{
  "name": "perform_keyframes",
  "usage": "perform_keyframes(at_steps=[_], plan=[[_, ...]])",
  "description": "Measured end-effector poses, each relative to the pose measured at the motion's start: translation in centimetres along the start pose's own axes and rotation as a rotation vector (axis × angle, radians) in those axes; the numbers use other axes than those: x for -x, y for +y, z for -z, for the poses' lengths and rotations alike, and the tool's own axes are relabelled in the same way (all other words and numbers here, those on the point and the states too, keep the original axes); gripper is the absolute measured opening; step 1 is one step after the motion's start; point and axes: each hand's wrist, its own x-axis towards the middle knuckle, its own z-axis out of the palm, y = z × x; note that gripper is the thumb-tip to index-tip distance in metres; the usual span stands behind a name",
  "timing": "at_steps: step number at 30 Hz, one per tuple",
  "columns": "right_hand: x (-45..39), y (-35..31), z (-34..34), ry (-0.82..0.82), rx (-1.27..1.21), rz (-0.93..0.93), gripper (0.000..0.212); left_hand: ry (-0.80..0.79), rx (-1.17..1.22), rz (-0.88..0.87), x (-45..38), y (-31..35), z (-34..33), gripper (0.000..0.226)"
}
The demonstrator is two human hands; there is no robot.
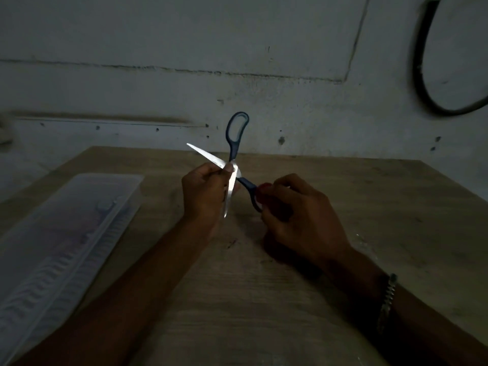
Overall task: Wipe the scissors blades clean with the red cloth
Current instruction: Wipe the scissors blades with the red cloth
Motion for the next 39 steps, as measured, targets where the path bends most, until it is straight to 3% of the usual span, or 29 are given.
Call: perform_keyframes(at_steps=[3,9,14,17,20,22,26,29,31,33,35,37,39], plan=[[-0.2,-0.3,-0.5,0.056,0.063,0.056,0.037,-0.039,-0.008,0.001,0.5,0.2,-0.7,0.011],[-0.4,0.8,-0.2,-0.084,0.155,-0.031,0.029,0.062,0.099,0.135,-1.5,0.6,0.9,0.008],[-0.1,0.9,0.7,0.132,-0.006,0.026,0.04,0.048,0.144,0.2,-1.8,0.7,0.8,0.007],[-0.3,0.1,0.0,0.054,0.036,0.079,0.042,-0.028,0.191,0.222,-1.3,0.3,0.5,0.007],[-0.5,0.2,-0.3,0.026,0.017,-0.067,0.042,-0.043,0.182,0.202,-1.2,0.4,0.4,0.008],[-0.5,0.4,-0.3,0.031,-0.129,-0.227,0.034,-0.02,0.21,0.224,-1.6,0.3,0.7,0.011],[-0.8,0.0,-0.2,-0.014,-0.689,-0.488,0.018,-0.084,0.379,0.305,-1.9,-0.1,0.9,0.023],[-0.9,-0.3,0.9,-0.183,-1.06,-0.525,0.02,-0.128,0.545,0.409,-1.7,-0.2,1.2,0.022],[-0.5,-0.5,1.3,-0.314,-1.176,-0.451,0.024,-0.253,0.631,0.514,-1.5,-0.2,1.5,0.025],[-0.5,-0.5,1.1,-0.213,-1.234,-0.414,0.024,-0.466,0.601,0.582,-0.8,-0.1,1.5,0.025],[-0.8,-0.2,0.9,0.069,-1.172,-0.431,0.02,-0.583,0.452,0.592,-0.2,-0.2,1.1,0.033],[-0.9,0.5,1.0,0.341,-0.899,-0.425,0.018,-0.689,0.374,0.617,0.3,-0.2,0.8,0.052],[-0.8,1.1,1.2,0.484,-0.625,-0.378,0.021,-0.824,0.321,0.632,0.4,-0.1,0.7,0.059]])
